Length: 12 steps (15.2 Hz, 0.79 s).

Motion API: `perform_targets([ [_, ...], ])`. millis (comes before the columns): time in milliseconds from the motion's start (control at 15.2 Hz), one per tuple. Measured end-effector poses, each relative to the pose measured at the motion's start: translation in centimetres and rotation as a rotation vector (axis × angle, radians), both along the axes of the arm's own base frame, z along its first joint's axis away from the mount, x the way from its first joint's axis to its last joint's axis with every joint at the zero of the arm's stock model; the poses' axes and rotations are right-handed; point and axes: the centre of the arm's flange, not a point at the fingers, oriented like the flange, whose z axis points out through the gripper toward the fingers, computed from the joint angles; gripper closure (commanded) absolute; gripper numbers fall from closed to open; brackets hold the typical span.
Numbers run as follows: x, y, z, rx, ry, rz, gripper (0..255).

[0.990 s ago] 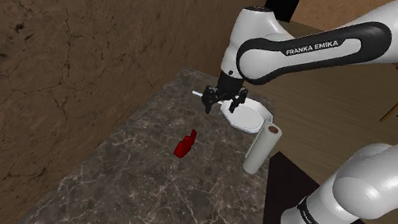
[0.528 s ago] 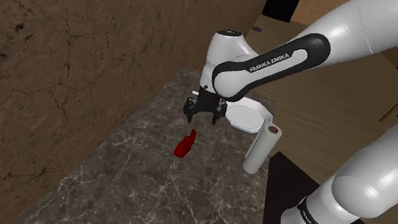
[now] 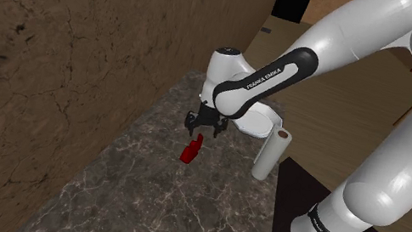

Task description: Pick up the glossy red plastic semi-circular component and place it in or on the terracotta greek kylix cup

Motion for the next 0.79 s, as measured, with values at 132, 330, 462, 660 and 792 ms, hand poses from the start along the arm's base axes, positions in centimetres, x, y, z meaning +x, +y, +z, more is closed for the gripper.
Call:
perform_targets([
  [132, -0.11, 0.03, -0.71, 0.000, 0.000, 0.000, 0],
  [330, -0.03, -0.04, -0.91, 0.000, 0.000, 0.000, 0],
  [462, -0.02, -0.04, -0.94, 0.000, -0.001, 0.000, 0],
  [660, -0.01, -0.03, -0.94, 0.000, -0.001, 0.000, 255],
  [792, -0.02, 0.01, -0.88, 0.000, -0.001, 0.001, 255],
])
